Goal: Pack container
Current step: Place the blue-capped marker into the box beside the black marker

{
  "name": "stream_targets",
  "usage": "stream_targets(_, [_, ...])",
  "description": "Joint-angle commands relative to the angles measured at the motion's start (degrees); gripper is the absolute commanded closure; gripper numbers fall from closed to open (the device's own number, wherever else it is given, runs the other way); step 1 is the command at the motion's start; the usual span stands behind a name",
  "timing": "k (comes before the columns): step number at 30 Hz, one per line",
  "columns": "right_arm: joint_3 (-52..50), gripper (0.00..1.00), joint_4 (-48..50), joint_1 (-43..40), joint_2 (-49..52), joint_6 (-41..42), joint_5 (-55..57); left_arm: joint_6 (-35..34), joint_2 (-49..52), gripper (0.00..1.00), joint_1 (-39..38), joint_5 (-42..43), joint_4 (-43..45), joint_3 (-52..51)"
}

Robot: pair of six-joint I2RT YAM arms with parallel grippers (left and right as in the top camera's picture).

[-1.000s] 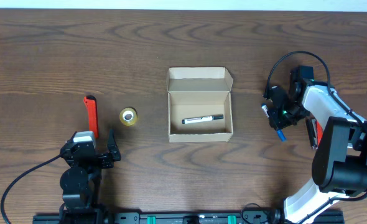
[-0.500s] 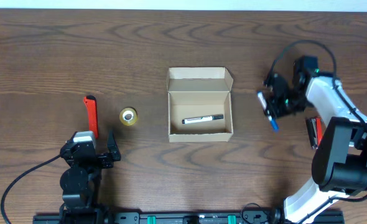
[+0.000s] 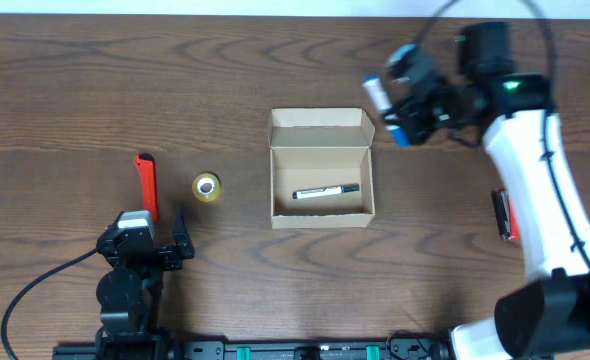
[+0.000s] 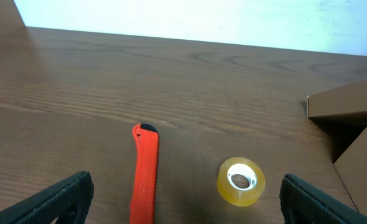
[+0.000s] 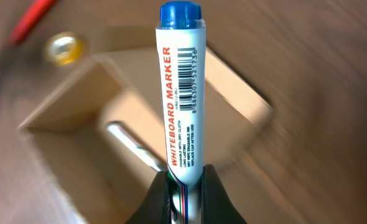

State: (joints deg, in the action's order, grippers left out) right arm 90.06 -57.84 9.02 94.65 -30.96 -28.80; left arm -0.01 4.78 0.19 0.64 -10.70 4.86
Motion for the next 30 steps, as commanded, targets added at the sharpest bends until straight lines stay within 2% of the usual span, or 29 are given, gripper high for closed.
stream_targets(1, [0.7, 0.99, -0.9, 8.5, -1.4, -12.3, -0.5, -0.2, 0.0, 0.05, -0.2, -0.6, -1.1, -1.3])
stream_targets(5, [0.7, 0.99, -5.6, 18.1, -1.5, -28.2, 3.4, -0.2, 0.0, 0.05, -0.2, -0.6, -1.1, -1.3])
stream_targets(8, [0.7, 0.99, -8.5, 23.2, -1.3, -35.7, 10.1, -0.2, 0.0, 0.05, -0.2, -0.6, -1.1, -1.3])
stream_targets(11, [0.6, 0.99, -8.6, 24.8, -0.6, -34.9, 14.5, -0.2, 0.0, 0.05, -0.2, -0.6, -1.1, -1.3])
stream_targets(18, [-1.0, 0.99, -9.2, 23.3, 4.3, -34.7, 15.3, -0.2, 0.0, 0.05, -0.2, -0.6, -1.0, -1.3])
stream_targets(30, [-1.5, 0.99, -6.3, 21.0, 20.0, -34.9, 17.3, -0.2, 0.0, 0.05, -0.2, -0.6, -1.1, -0.9])
